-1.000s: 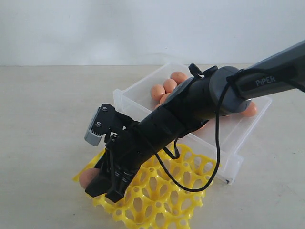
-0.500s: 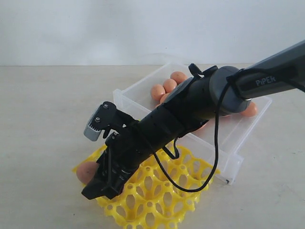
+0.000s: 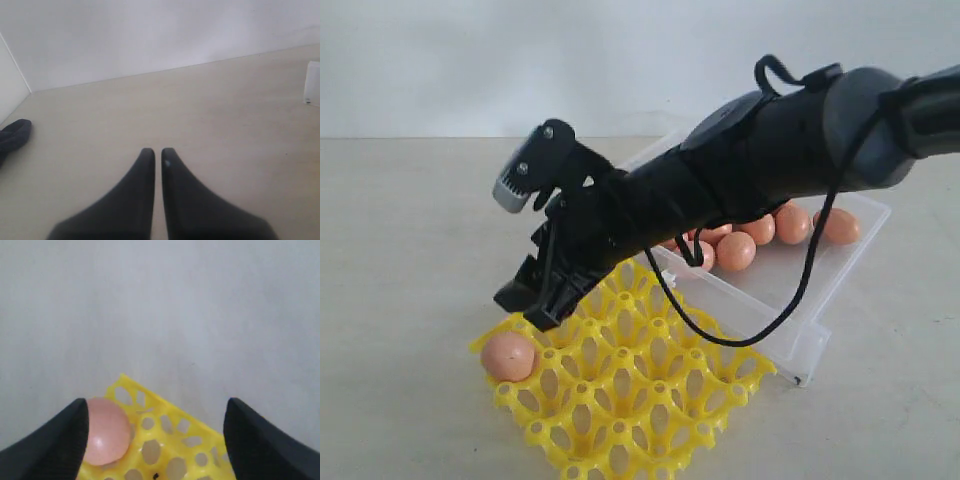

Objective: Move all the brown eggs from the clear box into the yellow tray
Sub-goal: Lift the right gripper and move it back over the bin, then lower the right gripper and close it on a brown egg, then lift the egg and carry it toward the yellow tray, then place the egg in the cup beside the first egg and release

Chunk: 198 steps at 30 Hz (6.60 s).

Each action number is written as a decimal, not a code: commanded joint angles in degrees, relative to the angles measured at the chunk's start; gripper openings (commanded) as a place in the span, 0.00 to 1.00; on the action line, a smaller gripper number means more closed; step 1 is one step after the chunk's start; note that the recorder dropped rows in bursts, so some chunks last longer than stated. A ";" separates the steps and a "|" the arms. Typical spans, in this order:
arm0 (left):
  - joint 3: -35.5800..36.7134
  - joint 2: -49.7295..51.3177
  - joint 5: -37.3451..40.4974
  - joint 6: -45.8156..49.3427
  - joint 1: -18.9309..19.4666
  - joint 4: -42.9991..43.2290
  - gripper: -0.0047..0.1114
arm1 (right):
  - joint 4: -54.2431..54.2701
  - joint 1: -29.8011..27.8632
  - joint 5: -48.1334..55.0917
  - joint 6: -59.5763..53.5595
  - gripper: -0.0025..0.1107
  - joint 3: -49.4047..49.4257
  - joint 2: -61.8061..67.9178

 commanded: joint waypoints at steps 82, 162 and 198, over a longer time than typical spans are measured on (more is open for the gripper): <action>0.20 -0.18 0.02 -0.47 0.08 0.07 0.08 | -72.73 -26.79 13.84 105.90 0.47 -22.74 12.82; 0.20 -0.18 0.02 -0.47 0.08 0.07 0.08 | -149.04 -13.73 -98.82 179.05 0.02 0.53 7.39; 0.20 -0.18 0.02 -0.47 0.08 0.07 0.08 | -166.59 -8.08 -76.56 163.02 0.02 0.01 12.47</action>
